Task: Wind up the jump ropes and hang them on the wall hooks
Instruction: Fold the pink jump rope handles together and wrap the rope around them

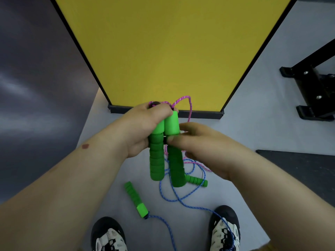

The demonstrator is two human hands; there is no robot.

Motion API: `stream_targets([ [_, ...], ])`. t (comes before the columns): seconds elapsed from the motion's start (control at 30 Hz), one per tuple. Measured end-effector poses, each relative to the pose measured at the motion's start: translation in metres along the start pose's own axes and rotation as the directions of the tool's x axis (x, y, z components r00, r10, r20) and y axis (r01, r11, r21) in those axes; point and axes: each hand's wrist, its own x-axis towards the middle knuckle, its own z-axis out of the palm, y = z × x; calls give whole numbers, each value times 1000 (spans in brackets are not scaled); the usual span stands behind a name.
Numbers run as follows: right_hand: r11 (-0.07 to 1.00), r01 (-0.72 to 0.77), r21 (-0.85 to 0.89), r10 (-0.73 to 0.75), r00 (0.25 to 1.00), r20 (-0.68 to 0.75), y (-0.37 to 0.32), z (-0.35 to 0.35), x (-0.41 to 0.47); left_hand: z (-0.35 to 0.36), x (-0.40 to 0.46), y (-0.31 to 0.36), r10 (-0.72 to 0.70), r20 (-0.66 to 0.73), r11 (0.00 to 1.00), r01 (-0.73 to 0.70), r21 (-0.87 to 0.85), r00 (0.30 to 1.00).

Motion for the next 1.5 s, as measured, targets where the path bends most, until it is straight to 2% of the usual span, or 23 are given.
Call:
stream_targets([
  [0.13, 985, 114, -130, -110, 993, 34, 5, 4, -1, 0, 1, 2, -27, 69, 969, 44, -244, 997],
  [0.2, 970, 159, -185, -159, 987, 12, 5, 2, -1, 0, 1, 4, -44, 66, 946, 63, -318, 997],
  [0.37, 955, 255, -149, -252, 967, 41, 1, 10, -6, -1, 3, 8, -50, 42, 875, 64, -479, 998],
  [0.43, 931, 269, -248, -277, 961, 3, 1, 13, -7, 0, 4, 7, -49, 52, 857, 69, -511, 997],
  [0.6, 785, 179, -593, -328, 932, -153, 1, 16, -10, -1, 5, 6, -64, 32, 809, 70, -583, 997],
  [0.67, 739, 137, -659, -350, 915, -202, 0, 15, -11, -2, 6, 6, -55, -7, 781, 39, -623, 998],
  [0.9, 663, 3, -748, -316, 908, -277, -3, 15, -15, 5, 4, 9, -48, -86, 740, -22, -673, 995],
  [1.0, 692, 14, -721, -315, 905, -285, -5, 12, -14, 5, 1, 9, -17, -70, 684, -40, -729, 997],
  [1.07, 754, 32, -656, -284, 917, -281, -5, 11, -12, 6, -2, 9, 39, -24, 672, -44, -740, 999],
  [1.13, 863, 52, -502, -208, 943, -259, -8, 10, -12, 11, -5, 8, 79, 34, 728, -35, -685, 996],
  [1.2, 940, 79, -331, -153, 967, -206, -12, 9, -11, 17, -7, 3, 83, 57, 842, -40, -538, 995],
  [1.27, 966, 109, -235, -145, 979, -145, -13, 10, -10, 23, -7, -1, 78, 30, 913, -59, -403, 997],
  [1.37, 969, 127, -211, -142, 988, -54, -11, 13, -8, 25, -5, -5, 105, -70, 945, -122, -304, 992],
  [1.4, 966, 110, -235, -119, 993, -22, -9, 11, -8, 23, -5, -6, 153, -139, 966, -178, -187, 978],
  [1.43, 963, 77, -258, -81, 997, -4, -7, 7, -6, 17, -3, -6, 235, -208, 972, -232, 39, 950],
  [1.47, 971, 38, -234, -43, 999, -16, -6, 4, -5, 11, -3, -6, 329, -230, 918, -254, 305, 916],
  [1.5, 990, 5, -140, -14, 998, -58, -7, 0, -3, 5, -3, -5, 405, -206, 802, -238, 548, 891],
])
